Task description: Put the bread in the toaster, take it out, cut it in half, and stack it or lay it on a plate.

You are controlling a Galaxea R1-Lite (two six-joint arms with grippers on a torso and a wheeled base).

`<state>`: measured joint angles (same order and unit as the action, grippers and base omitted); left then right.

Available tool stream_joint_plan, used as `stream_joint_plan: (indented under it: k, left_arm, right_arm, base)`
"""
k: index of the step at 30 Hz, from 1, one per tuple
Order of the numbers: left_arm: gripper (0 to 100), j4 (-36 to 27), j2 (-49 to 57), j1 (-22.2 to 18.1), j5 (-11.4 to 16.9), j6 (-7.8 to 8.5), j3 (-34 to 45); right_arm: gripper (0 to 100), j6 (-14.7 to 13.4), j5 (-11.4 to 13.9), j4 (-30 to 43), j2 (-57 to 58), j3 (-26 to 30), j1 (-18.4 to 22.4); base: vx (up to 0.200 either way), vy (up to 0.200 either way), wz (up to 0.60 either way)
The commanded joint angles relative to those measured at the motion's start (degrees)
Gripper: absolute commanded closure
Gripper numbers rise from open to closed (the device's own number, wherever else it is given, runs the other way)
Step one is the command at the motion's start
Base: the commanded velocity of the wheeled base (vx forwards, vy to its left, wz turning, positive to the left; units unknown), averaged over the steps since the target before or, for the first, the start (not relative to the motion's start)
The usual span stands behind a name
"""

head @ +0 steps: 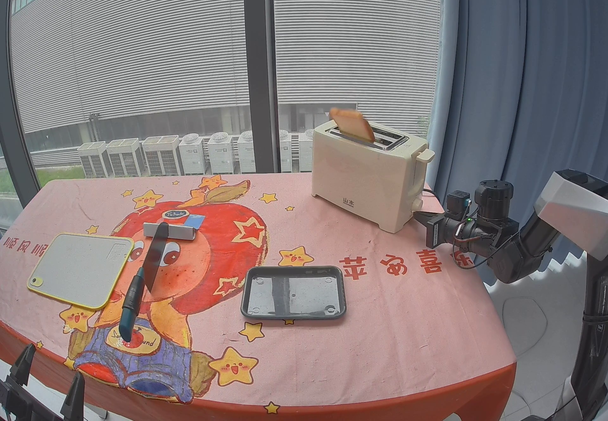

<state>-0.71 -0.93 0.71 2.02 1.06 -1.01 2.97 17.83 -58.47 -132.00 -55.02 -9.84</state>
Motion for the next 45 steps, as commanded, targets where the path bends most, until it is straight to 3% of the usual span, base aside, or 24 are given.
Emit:
stream_joint_plan:
  k: [1,45]
  left_arm:
    - [0,0.0,0.3,0.0,0.0,-0.01,0.8]
    - [0,0.0,0.3,0.0,0.0,-0.01,0.8]
  right_arm:
    - [100,0.0,0.0,-0.1,-0.1,0.2,0.1]
    - [100,0.0,0.0,-0.2,2.5,2.2,-0.5]
  base:
    - [0.000,0.000,0.00]
    - [0.000,0.000,0.00]
